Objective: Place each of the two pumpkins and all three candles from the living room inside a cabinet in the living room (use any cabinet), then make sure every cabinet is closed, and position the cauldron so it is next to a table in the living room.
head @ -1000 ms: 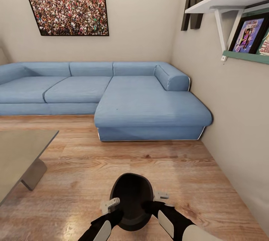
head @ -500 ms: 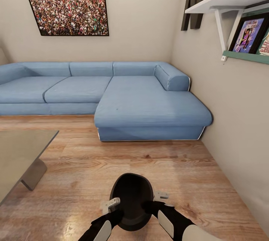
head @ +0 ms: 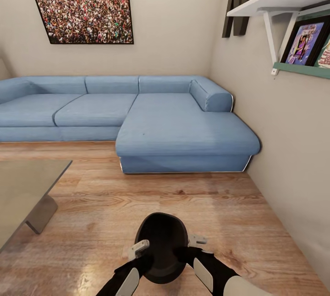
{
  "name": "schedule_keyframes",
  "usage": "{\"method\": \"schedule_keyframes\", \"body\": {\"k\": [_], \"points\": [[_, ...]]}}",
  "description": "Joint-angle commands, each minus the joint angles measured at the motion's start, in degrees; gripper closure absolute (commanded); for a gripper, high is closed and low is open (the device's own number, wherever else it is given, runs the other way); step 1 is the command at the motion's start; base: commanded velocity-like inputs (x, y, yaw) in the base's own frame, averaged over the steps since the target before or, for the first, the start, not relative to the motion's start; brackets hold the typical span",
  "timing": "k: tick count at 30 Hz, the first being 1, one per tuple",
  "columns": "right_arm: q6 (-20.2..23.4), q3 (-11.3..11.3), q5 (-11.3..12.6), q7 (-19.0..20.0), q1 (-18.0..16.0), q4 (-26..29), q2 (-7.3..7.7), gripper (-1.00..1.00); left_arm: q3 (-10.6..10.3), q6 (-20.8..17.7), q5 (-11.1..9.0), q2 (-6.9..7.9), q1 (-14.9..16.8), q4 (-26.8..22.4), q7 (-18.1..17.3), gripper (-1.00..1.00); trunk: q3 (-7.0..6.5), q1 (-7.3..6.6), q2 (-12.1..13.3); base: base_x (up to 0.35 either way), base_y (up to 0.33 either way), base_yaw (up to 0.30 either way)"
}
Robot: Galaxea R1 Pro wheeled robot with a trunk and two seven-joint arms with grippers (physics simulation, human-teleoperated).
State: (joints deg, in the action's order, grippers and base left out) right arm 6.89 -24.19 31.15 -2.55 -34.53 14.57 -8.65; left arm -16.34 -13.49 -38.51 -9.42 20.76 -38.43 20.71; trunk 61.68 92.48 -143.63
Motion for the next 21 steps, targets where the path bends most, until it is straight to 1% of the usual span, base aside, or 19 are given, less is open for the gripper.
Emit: {"method": "schedule_keyframes", "body": {"k": [1, 3, 6, 10, 15, 21], "points": [[0.2, -0.4, 0.4, -0.3, 0.0, 0.1, 0.03, -1.0, -0.2, 0.4, -0.5, 0.03, 0.0, -0.1, 0.5, -1.0, 0.05, -0.01, 0.0, 0.0, 0.0, 0.0], [0.2, -0.4, 0.4, -0.3, 0.0, 0.1, 0.03, -1.0, -0.2, 1.7, -0.5, 0.08, 0.0, 0.0, 0.5, -1.0, 0.05, -0.01, 0.0, 0.0, 0.0, 0.0], [0.2, -0.4, 0.4, -0.3, 0.0, 0.1, 0.03, -1.0, -0.2, 2.6, -0.5, 0.1, 0.0, 0.1, 0.5, -1.0, 0.05, -0.01, 0.0, 0.0, 0.0, 0.0], [0.2, -0.4, 0.4, -0.3, -0.1, 0.1, 0.03, -1.0, -0.2, 2.9, -0.5, 0.1, 0.0, 0.2, 0.5, -1.0, 0.05, -0.01, 0.0, 0.003, 0.001, 0.0], [0.2, -0.4, 0.4, -0.3, 0.0, 0.1, 0.03, -1.0, -0.2, 3.1, -0.4, 0.09, 0.0, 0.1, 0.5, -1.0, 0.05, -0.01, 0.0, 0.112, 0.061, 0.0], [0.2, -0.4, 0.4, -0.3, 0.0, 0.1, 0.03, -1.0, -0.2, 3.1, -0.4, 0.11, 0.0, 0.2, 0.5, -1.0, 0.05, -0.01, 0.0, 0.02, 0.011, 0.0]]}}
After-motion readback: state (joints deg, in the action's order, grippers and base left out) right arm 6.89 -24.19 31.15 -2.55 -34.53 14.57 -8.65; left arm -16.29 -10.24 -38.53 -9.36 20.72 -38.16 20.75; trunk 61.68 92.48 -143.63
